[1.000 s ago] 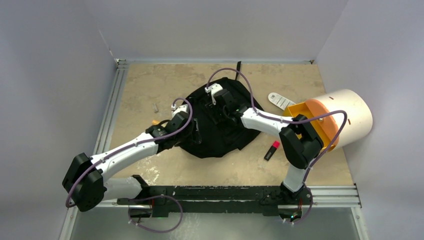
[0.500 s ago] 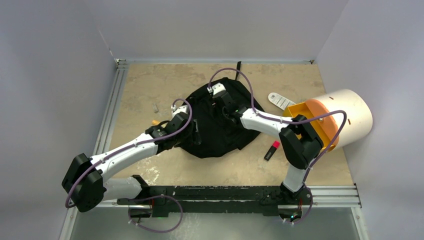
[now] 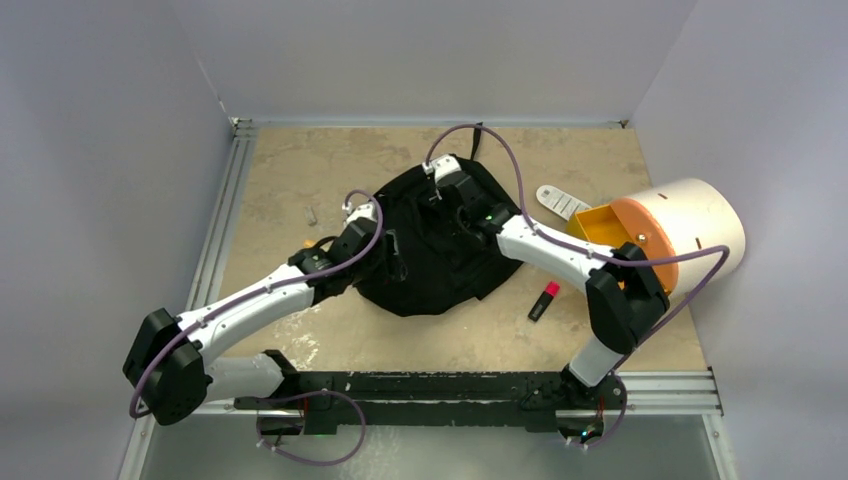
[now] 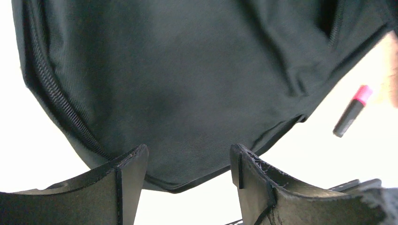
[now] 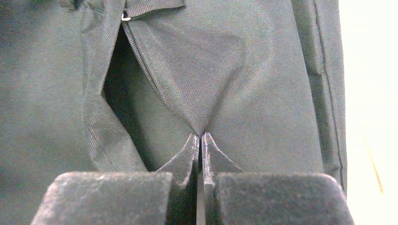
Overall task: Pack the student bag
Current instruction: Adjust the student bag at the center of the board.
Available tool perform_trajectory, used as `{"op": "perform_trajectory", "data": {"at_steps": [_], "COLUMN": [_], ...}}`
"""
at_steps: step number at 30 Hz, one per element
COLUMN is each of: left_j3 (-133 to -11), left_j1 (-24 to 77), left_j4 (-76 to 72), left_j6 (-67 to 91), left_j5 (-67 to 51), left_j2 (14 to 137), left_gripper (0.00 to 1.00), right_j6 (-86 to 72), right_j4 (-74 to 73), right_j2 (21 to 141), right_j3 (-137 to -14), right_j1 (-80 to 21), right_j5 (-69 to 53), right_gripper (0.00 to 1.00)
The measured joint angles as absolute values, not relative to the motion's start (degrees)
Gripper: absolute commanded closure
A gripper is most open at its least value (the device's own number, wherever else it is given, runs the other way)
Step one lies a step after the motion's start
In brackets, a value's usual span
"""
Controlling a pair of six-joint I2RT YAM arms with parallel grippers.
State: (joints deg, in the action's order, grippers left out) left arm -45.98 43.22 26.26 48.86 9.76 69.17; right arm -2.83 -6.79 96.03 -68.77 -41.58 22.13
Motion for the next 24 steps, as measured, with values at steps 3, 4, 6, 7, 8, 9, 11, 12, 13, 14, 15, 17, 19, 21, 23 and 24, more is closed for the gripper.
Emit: {"op": "perform_trajectory", "data": {"at_steps": [3,4,6,7,8,9,11,12,13,14,15,17,19,21,23,24], "left_j3": [-48.36,-49.41,-51.44,-52.45,-53.39,-54.04,-55.44,-56.10,-56.60,-57.08,-57.43,-58.04,-58.43,-58.61,-58.67,-58.70], "left_j1": [43.09,43.00,42.96,42.92,42.87,42.85,42.76,42.74,42.74,42.74,42.74,42.74,42.72,42.59,42.22,41.98], "left_j4": [23.68,22.28,19.38,17.76,16.16,14.87,12.25,11.07,10.07,9.08,8.03,6.46,4.73,3.14,1.52,0.84], "left_j6": [48.73,48.62,48.38,48.34,48.27,48.21,48.03,47.79,47.51,47.33,47.16,46.85,46.85,46.85,46.92,46.96], "left_j5": [9.50,9.32,8.99,8.86,8.67,8.58,8.34,8.21,8.03,7.81,7.60,7.25,6.98,6.66,6.37,6.26], "left_j2": [69.58,70.06,71.50,72.58,73.80,74.94,77.87,79.46,80.88,82.24,83.46,85.41,87.11,88.38,89.60,90.08], "left_gripper": [0.36,0.36,0.37,0.38,0.39,0.41,0.48,0.52,0.57,0.61,0.65,0.72,0.76,0.80,0.84,0.86], "right_j6": [-3.51,-3.86,-4.34,-4.54,-4.82,-5.06,-5.50,-5.69,-5.91,-6.07,-6.26,-6.63,-6.94,-7.38,-7.88,-8.03], "right_j4": [-7.16,-7.22,-7.40,-7.44,-7.44,-7.46,-7.46,-7.46,-7.46,-7.49,-7.46,-7.46,-7.46,-7.46,-7.44,-7.38], "right_j2": [94.26,93.91,93.56,93.56,93.56,93.56,93.43,93.27,93.08,92.92,92.68,92.31,92.09,91.92,91.64,91.46], "right_j3": [-68.77,-68.77,-68.77,-68.77,-68.77,-68.77,-68.77,-68.77,-68.77,-68.77,-68.77,-68.77,-68.77,-68.75,-68.71,-68.62], "right_j1": [-41.08,-40.82,-40.29,-40.01,-39.68,-39.31,-38.70,-38.39,-38.11,-37.91,-37.69,-37.34,-36.93,-36.40,-35.90,-35.73], "right_j5": [19.90,19.27,17.69,16.86,16.25,15.31,13.74,12.95,12.21,11.81,11.07,10.13,9.10,7.92,6.87,6.39], "right_gripper": [1.00,1.00,1.00,1.00,1.00,1.00,1.00,1.00,1.00,1.00,1.00,1.00,1.00,1.00,1.00,1.00]}}
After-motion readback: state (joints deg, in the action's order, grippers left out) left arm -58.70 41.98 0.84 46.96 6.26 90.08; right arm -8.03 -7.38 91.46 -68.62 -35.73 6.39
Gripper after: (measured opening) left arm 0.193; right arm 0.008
